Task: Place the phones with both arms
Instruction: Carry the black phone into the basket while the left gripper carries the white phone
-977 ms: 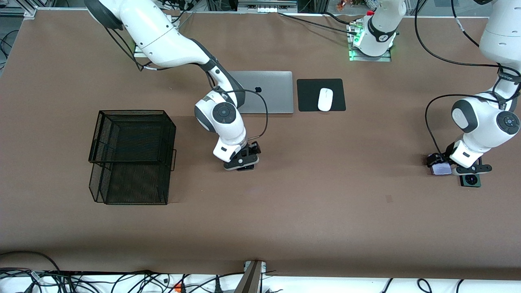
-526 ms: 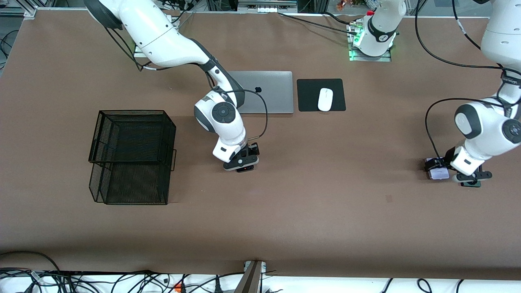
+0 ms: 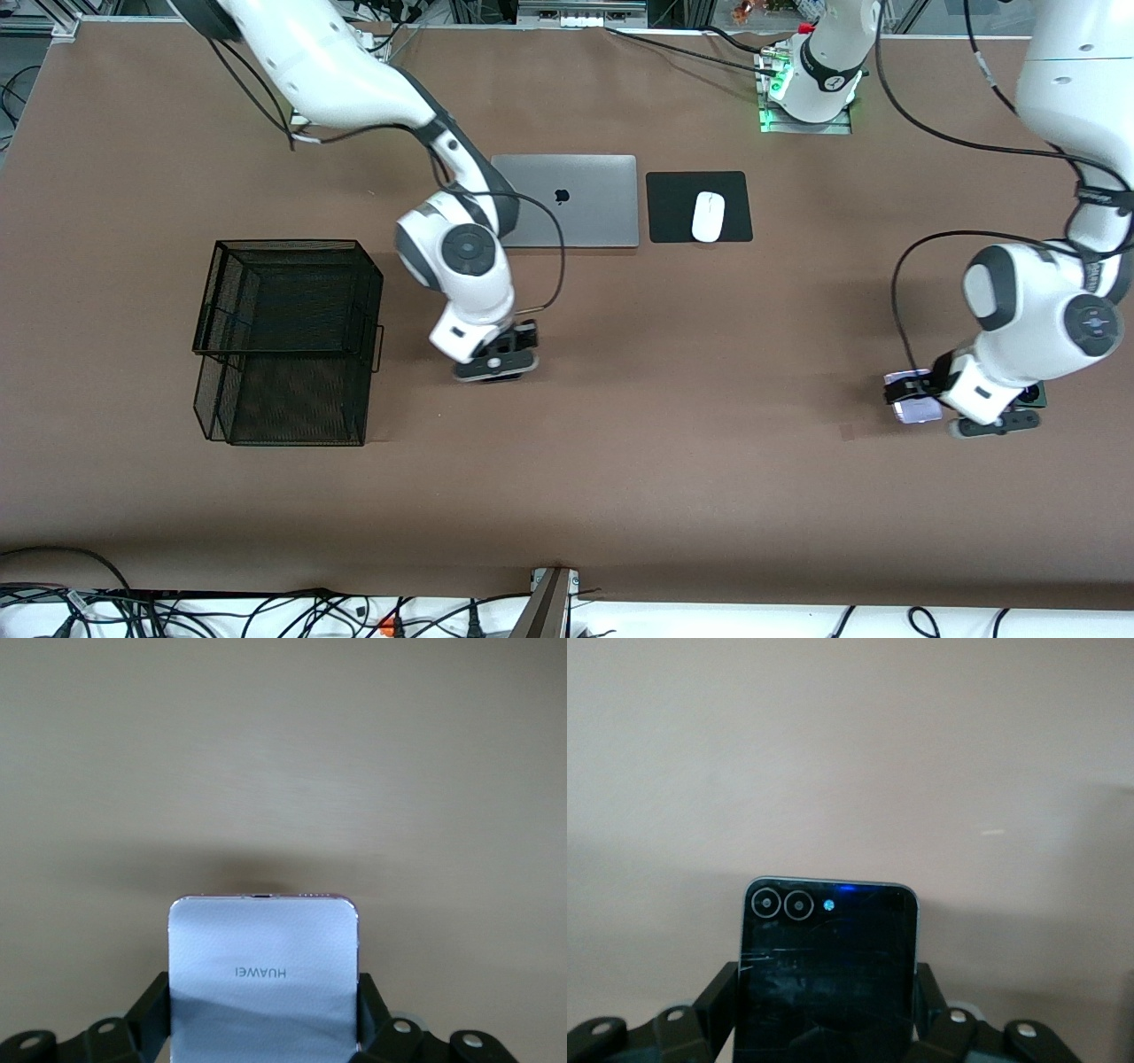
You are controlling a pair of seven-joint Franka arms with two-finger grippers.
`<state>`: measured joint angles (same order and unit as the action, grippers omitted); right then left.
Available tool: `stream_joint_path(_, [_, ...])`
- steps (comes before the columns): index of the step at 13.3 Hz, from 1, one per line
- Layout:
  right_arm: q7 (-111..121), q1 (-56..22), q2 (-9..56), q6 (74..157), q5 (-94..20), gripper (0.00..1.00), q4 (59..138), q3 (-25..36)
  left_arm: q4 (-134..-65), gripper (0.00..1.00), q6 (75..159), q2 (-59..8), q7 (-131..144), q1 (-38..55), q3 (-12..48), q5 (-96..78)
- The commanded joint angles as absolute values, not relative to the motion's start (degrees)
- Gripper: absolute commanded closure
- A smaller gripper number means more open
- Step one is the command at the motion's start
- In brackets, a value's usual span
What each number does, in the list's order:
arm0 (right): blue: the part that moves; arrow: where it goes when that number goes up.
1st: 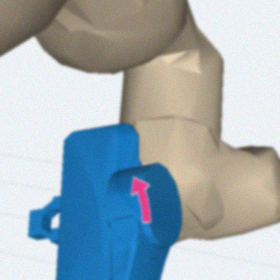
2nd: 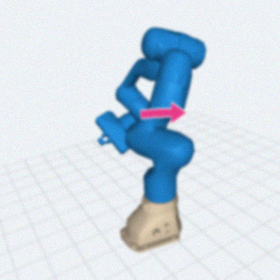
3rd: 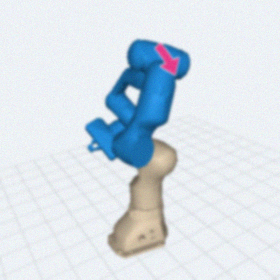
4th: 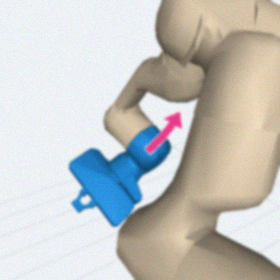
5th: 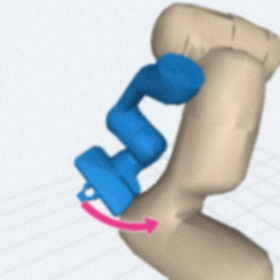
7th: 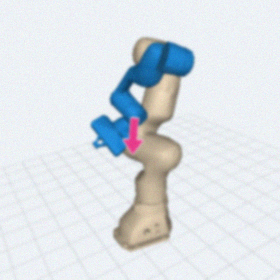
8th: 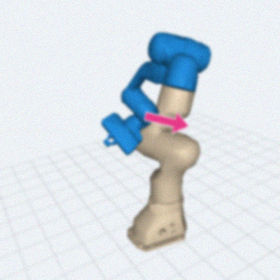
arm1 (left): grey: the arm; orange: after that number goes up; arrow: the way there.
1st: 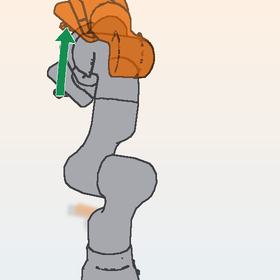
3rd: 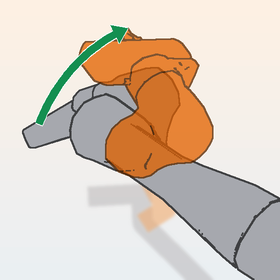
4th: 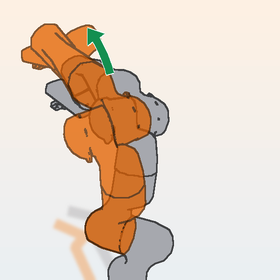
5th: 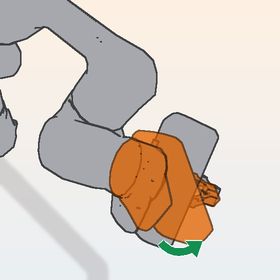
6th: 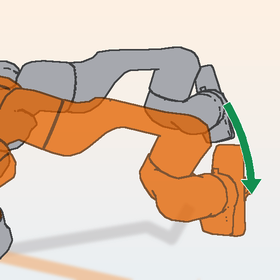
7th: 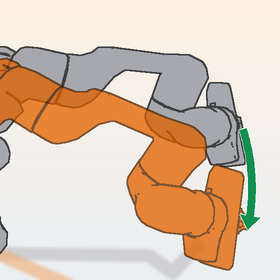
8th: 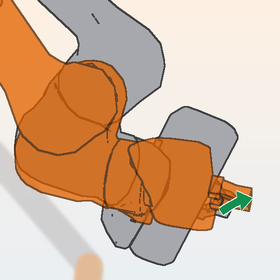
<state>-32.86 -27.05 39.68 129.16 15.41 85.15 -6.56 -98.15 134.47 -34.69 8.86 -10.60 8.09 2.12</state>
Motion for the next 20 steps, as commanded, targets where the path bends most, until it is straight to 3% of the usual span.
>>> stream_joint_path(1, [-31.7, -22.3, 31.0, 120.4, 15.0, 1.0, 87.6, -6.2, -96.4, 1.0, 133.3, -35.7, 19.9, -2.7, 7.4, 1.9])
stream_joint_path(4, [-22.4, -16.7, 25.9, 111.6, 14.6, 1.0, 88.5, -4.8, -96.1, 1.0, 133.0, -35.9, 28.2, 6.6, 7.2, 1.9])
stream_joint_path(7, [-9.7, -13.6, 21.3, 110.0, 7.3, 1.0, 93.6, 2.1, -94.1, 1.0, 133.0, -37.4, 31.4, 16.3, 7.1, 1.8])
stream_joint_path(10, [0.1, -13.6, 17.0, 110.9, 0.9, 1.0, 100.6, 10.6, -80.2, 1.0, 128.7, -45.7, 42.8, 27.6, 6.3, 2.0])
stream_joint_path(12, [0.5, -13.6, 14.5, 113.5, -0.5, 1.0, 105.4, 12.5, -71.7, 1.0, 126.4, -50.9, 46.0, 32.1, 5.4, 2.1])
stream_joint_path(20, [1.5, -13.6, 10.7, 130.0, -4.0, 1.0, 122.0, 15.5, -60.1, 1.0, 127.2, -60.8, 54.7, 45.8, -2.3, 1.9])
